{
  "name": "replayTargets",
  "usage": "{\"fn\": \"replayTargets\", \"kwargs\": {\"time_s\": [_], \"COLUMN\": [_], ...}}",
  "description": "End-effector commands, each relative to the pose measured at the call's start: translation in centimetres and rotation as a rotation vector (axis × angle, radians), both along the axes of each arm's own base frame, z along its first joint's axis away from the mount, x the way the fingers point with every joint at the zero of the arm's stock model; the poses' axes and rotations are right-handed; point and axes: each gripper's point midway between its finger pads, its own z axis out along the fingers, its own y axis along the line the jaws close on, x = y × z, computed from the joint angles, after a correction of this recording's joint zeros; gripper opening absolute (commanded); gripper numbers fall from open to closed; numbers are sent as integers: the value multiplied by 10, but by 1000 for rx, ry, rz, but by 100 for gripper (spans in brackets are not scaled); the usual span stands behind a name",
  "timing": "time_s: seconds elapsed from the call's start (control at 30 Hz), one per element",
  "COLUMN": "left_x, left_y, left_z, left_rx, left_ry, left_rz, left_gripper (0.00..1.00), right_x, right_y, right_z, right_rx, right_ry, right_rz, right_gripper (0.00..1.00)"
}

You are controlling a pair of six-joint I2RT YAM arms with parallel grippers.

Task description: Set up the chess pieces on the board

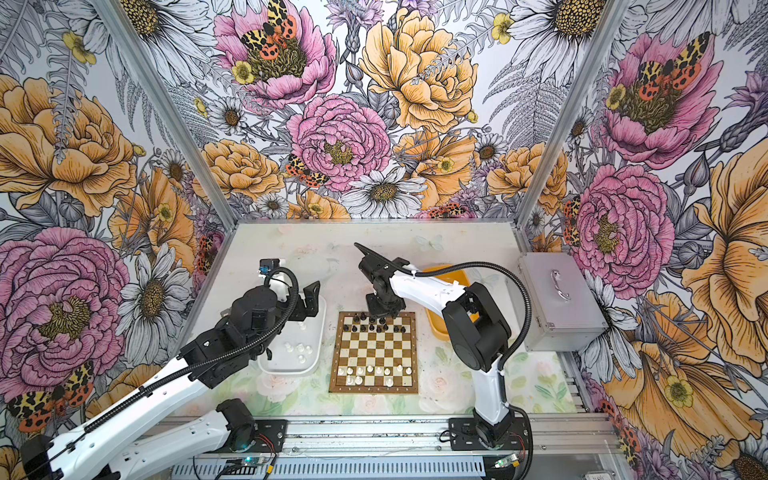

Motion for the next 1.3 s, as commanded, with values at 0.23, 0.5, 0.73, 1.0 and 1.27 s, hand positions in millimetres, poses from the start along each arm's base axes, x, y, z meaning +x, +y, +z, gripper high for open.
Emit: {"fn": "replayTargets", "kwargs": {"time_s": [0.23,0.5,0.73,1.0,1.27], "left_x": [-2,-4,-3,1,8], "left_y": [0,4,2,-4,-12], "left_z": [1,5,6,9,17], "left_rx": [2,-11,-11,6,34], "left_ry": [-2,-14,-13,-19,-39], "left_rz": [-4,7,1,-11,-37], "left_gripper": [99,99,99,99,99], "right_x": [6,11,13,21,34], "right_y": [10,13,7,2,-6], "right_z": [4,19,22,33,59], "right_rx": [11,30,8,8,36], "right_ry": [-28,-65,-82,-118,-177], "right_rz": [10,15,11,-8,-45], "right_gripper": [34,39,40,41,51]}}
